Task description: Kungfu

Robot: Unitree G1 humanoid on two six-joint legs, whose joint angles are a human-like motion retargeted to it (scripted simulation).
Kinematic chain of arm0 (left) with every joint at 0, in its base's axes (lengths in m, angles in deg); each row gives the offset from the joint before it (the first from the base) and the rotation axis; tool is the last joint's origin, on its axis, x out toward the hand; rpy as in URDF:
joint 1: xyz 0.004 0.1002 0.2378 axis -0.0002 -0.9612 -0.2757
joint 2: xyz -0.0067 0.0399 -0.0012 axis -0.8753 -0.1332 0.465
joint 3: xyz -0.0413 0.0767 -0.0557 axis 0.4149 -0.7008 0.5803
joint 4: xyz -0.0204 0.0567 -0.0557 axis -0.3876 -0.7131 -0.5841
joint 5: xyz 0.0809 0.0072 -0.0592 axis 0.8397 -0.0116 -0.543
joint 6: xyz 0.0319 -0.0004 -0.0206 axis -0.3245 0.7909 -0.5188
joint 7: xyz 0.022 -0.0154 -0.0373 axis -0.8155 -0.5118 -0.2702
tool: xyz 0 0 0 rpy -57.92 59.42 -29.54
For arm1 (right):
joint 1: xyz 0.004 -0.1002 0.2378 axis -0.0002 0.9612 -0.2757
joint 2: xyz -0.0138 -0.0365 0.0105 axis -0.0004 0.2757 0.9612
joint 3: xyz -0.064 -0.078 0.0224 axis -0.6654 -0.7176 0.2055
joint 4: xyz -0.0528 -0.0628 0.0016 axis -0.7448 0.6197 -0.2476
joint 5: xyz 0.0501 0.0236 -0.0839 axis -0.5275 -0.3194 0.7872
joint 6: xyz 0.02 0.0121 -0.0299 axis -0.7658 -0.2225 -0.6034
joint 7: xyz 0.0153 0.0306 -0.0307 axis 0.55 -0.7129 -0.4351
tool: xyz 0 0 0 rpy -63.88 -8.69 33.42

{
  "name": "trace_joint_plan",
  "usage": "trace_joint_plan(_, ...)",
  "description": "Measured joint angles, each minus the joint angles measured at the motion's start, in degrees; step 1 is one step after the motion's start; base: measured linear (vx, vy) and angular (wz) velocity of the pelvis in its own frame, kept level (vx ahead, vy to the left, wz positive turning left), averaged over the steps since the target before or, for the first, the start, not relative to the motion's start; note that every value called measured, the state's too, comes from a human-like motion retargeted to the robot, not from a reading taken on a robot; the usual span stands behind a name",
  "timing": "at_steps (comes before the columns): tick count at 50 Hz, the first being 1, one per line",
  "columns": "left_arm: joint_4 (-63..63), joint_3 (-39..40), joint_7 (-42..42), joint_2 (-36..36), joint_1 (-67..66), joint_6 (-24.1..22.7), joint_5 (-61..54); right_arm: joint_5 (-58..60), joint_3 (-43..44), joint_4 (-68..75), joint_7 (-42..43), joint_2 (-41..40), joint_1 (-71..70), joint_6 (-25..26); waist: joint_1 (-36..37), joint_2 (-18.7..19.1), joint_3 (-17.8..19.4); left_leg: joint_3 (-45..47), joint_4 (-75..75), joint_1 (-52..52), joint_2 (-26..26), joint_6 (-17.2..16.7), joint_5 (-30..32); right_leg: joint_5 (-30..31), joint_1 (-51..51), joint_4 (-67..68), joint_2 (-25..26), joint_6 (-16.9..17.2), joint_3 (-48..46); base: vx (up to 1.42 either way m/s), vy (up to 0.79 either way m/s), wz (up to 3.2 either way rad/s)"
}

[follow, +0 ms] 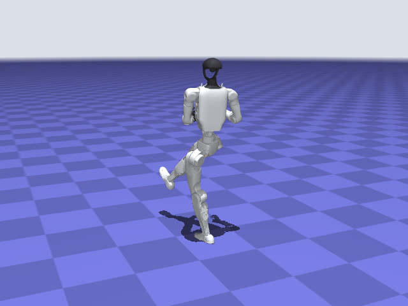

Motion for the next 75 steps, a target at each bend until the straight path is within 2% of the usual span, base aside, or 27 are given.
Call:
trace_joint_plan(3, 1.3, 1.9, -1.0, -0.7, -1.0, 0.9, -0.8, -2.2, -1.8, -0.2, -1.5, 1.6, -2.9, -0.5, 5.0, 0.8, -2.8, -1.2, -1.4, -3.4, 0.7, -2.8, 1.0, 1.5, 4.9, 4.5, 0.2, 1.4, 5.3, -0.05, -0.06, -0.21)
trace_joint_plan(5, 2.9, 3.6, -2.8, -1.2, -1.2, 1.5, -3.1, -5.6, -4.4, -0.5, -3.8, 3.1, -6.5, -1.0, 8.9, 0.5, -5.3, -1.8, -1.4, -7.0, 0.3, -4.2, 1.6, 0.7, 9.5, 8.2, -0.5, 4.2, 7.5, -0.07, -0.04, -0.22)
trace_joint_plan(8, 8.5, 7.0, -9.9, -3.0, 0.8, -1.7, -9.5, -15.6, -8.5, -2.7, -9.8, 8.6, -16.8, -4.8, 17.4, -0.5, -9.2, -2.6, 2.8, -16.7, -0.4, -7.2, 1.2, -3.7, 18.8, 15.5, -2.1, 9.2, 8.8, -0.32, -0.1, -0.07)
trace_joint_plan(10, 16.3, 7.5, -19.5, -5.3, 3.6, -9.2, -12.3, -28.6, -9.8, -6.3, -17.5, 13.5, -26.1, -11.4, 22.9, -1.3, -11.1, -4.1, 10.0, -26.2, -1.9, -9.1, -0.7, -6.1, 26.0, 18.8, -4.1, 10.8, 6.0, -0.55, -0.24, 0.52)
trace_joint_plan(12, 27.6, 6.8, -36.2, -8.2, 7.5, -17.7, -6.7, -47.6, -10.5, -11.8, -30.1, 19.1, -37.9, -14.6, 28.4, -1.9, -11.1, -6.3, 17.1, -33.9, -3.3, -10.6, -2.9, -5.9, 34.9, 19.3, -4.3, 11.0, 0.5, -0.62, -0.44, 0.64)
trace_joint_plan(15, 42.3, 6.8, -59.0, -8.2, 14.0, -19.9, 10.5, -72.4, -14.0, -21.0, -45.1, 26.4, -57.2, -12.7, 39.9, -7.0, -10.2, -6.4, 25.3, -41.2, -5.4, -11.6, -6.8, -3.3, 48.6, 16.7, -4.3, 11.3, -1.3, -0.54, -0.63, -0.42)
trace_joint_plan(17, 49.2, 7.0, -69.5, -8.2, 19.1, -19.4, 19.8, -80.0, -16.4, -22.8, -53.4, 27.2, -68.6, -9.7, 48.7, -13.0, -10.7, -3.0, 31.6, -48.0, -6.2, -12.6, -9.3, -0.5, 53.0, 13.5, -4.6, 15.4, 3.9, -0.28, -0.7, -1.61)
trace_joint_plan(18, 52.2, 6.8, -74.1, -8.4, 21.5, -19.4, 23.9, -82.9, -16.4, -22.7, -58.6, 27.0, -73.5, -7.7, 52.9, -15.4, -11.0, -1.3, 34.8, -51.6, -5.6, -12.8, -10.6, -2.8, 54.0, 12.0, -3.9, 19.1, 7.4, -0.2, -0.63, -1.54)
trace_joint_plan(20, 56.7, 8.1, -80.1, -10.3, 26.7, -21.1, 29.5, -85.4, -14.9, -22.1, -69.9, 26.0, -80.4, -4.1, 56.6, -17.7, -10.3, -1.4, 39.6, -56.9, -5.6, -13.2, -12.0, -11.7, 54.7, 8.7, -3.8, 21.8, 5.9, -0.31, -0.53, -0.73)
trace_joint_plan(22, 59.2, 10.5, -82.4, -12.1, 30.2, -22.2, 31.1, -81.0, -12.5, -20.2, -77.4, 24.0, -83.4, -1.6, 57.3, -17.1, -9.8, -2.8, 42.8, -59.9, -4.5, -13.8, -12.2, -19.3, 54.7, 8.0, -4.3, 18.6, -3.8, -0.46, -0.31, -0.37)
trace_joint_plan(24, 60.1, 11.8, -83.6, -13.7, 32.0, -22.2, 31.6, -74.1, -10.7, -18.4, -78.6, 21.5, -84.4, -0.2, 56.8, -14.5, -9.4, -3.5, 45.3, -61.2, -1.8, -14.0, -12.6, -23.9, 53.8, 11.3, -3.5, 17.5, -7.6, -0.5, -0.12, -0.5)
trace_joint_plan(27, 59.8, 12.4, -84.0, -15.0, 30.9, -21.6, 31.0, -70.9, -10.3, -17.2, -73.5, 18.5, -82.4, -3.2, 53.0, -11.7, -10.0, -3.0, 47.1, -61.8, 0.6, -13.6, -12.4, -26.3, 52.5, 15.2, -1.2, 21.4, -5.2, -0.31, 0.04, -0.05)
trace_joint_plan(30, 58.7, 12.5, -83.2, -14.9, 27.8, -20.6, 29.1, -72.0, -10.7, -15.6, -66.6, 16.9, -79.0, -7.9, 49.4, -10.1, -11.4, -1.8, 46.8, -62.0, 2.1, -13.0, -10.6, -27.8, 52.8, 15.3, -1.0, 21.7, -6.4, -0.26, -0.04, -0.13)
trace_joint_plan(32, 57.1, 13.0, -83.0, -14.0, 26.6, -19.5, 27.3, -71.3, -11.0, -13.4, -65.5, 16.2, -76.5, -7.4, 48.5, -9.7, -11.9, -1.3, 45.2, -61.1, 3.3, -13.2, -9.0, -28.6, 52.4, 15.5, -1.3, 20.1, -6.2, -0.31, -0.06, -0.52)
trace_joint_plan(35, 52.6, 13.9, -81.7, -11.8, 24.8, -18.1, 22.5, -72.7, -10.9, -8.5, -69.0, 14.3, -72.4, -2.9, 47.6, -8.8, -12.1, -0.1, 42.4, -58.9, 5.2, -12.9, -6.0, -28.5, 51.2, 16.7, -1.7, 18.8, -3.0, -0.33, -0.04, -0.81)
trace_joint_plan(40, 45.6, 16.5, -71.0, -11.1, 18.1, -16.6, 11.5, -79.8, -9.9, -1.8, -70.8, 9.6, -64.7, -1.6, 43.3, -4.8, -13.7, 2.9, 36.5, -54.8, 11.5, -11.9, -1.2, -24.7, 48.7, 17.6, -1.4, 15.8, -1.7, -0.38, 0.01, -1.04)
trace_joint_plan(46, 38.7, 21.1, -56.9, -13.2, 5.1, -15.4, 4.8, -70.4, -10.0, 1.7, -67.5, 5.3, -55.1, -1.7, 38.6, -0.3, -14.2, 8.3, 25.5, -46.5, 21.4, -13.5, 3.5, -20.9, 43.1, 20.8, -3.1, 12.4, -6.0, -0.49, -0.07, -1.53)
trace_joint_plan(48, 35.0, 23.4, -54.0, -14.0, 0.3, -15.7, 5.7, -68.6, -9.9, 2.9, -65.6, 3.8, -51.5, -0.3, 36.7, 0.4, -14.3, 10.1, 20.8, -42.9, 23.6, -14.3, 5.4, -20.1, 41.0, 22.3, -3.5, 11.2, -5.9, -0.48, -0.17, -1.41)
trace_joint_plan(53, 24.4, 31.9, -48.1, -17.8, -9.6, -16.3, 14.7, -66.5, -7.5, 5.5, -61.2, 3.9, -41.2, 0.7, 28.4, -0.2, -14.3, 13.8, 9.8, -36.0, 25.9, -14.0, 15.5, -20.5, 38.4, 21.0, -0.8, 12.6, 2.4, -0.52, -0.34, -0.73)
trace_joint_plan(56, 20.5, 36.4, -39.9, -21.8, -12.8, -19.2, 22.4, -61.9, -5.3, 6.9, -60.0, 6.7, -34.0, 0.1, 23.9, -2.3, -15.0, 18.1, 4.4, -33.3, 27.2, -12.1, 25.3, -21.3, 38.2, 17.6, 1.1, 10.2, 8.0, -0.44, -0.44, -0.64)
trace_joint_plan(58, 18.8, 37.7, -33.8, -23.7, -13.2, -21.0, 26.6, -58.2, -2.9, 8.2, -59.2, 9.0, -28.8, 0.0, 21.2, -4.2, -15.7, 22.6, 1.9, -31.3, 27.4, -10.3, 27.8, -20.9, 37.9, 15.5, 1.5, 8.5, 11.0, -0.37, -0.41, -0.59)
trace_joint_plan(60, 18.3, 36.9, -26.2, -25.8, -12.3, -22.8, 29.6, -55.1, 0.4, 9.8, -58.3, 12.3, -23.5, 0.0, 18.3, -5.5, -16.3, 27.4, 1.4, -29.1, 26.9, -12.7, 23.9, -19.8, 37.7, 13.7, 1.5, 7.7, 11.7, -0.33, -0.34, -0.25)
trace_joint_plan(62, 17.1, 33.6, -15.9, -26.7, -8.9, -23.9, 31.0, -51.6, 5.6, 11.5, -57.9, 15.4, -17.2, 0.6, 15.7, -6.3, -16.6, 24.0, 6.4, -29.6, 24.1, -15.4, 14.4, -18.1, 37.9, 11.5, 1.1, 7.2, 10.3, -0.36, -0.25, -0.17)
trace_joint_plan(65, 14.5, 25.9, -4.6, -26.0, -1.8, -23.6, 34.3, -45.8, 14.1, 15.4, -57.7, 20.8, -8.5, 0.4, 14.1, -7.4, -17.4, 21.1, 13.9, -29.4, 16.8, -16.5, 3.0, -15.7, 37.8, 8.3, -0.5, 7.1, 9.7, -0.28, -0.12, -0.66)
trace_joint_plan(70, 13.0, 10.3, 4.9, -22.9, 9.7, -22.9, 42.8, -33.8, 28.7, 28.5, -51.4, 25.6, 1.3, 0.8, 12.4, -7.3, -16.9, 20.8, 17.4, -27.1, 5.6, -18.9, -6.0, -13.3, 37.6, 4.7, -0.2, 6.3, 9.8, -0.2, -0.04, -0.82)
trace_joint_plan(73, 14.5, 3.5, 7.0, -20.8, 15.2, -22.9, 46.5, -23.2, 34.8, 39.1, -47.4, 29.1, 2.9, 0.6, 13.7, -7.0, -16.2, 17.6, 12.9, -24.7, 0.6, -16.5, -6.5, -12.9, 37.6, 3.4, 2.0, 5.3, 13.5, -0.12, 0.02, -1.42)
trace_joint_plan(75, 15.7, 0.6, 7.3, -19.6, 17.7, -22.2, 47.7, -17.3, 37.9, 46.2, -44.6, 30.6, 2.7, 3.1, 14.5, -7.8, -16.1, 17.7, 9.0, -23.0, -1.1, -8.3, -6.6, -12.6, 38.0, 2.6, 3.3, 4.9, 17.2, -0.08, -0.06, -1.56)
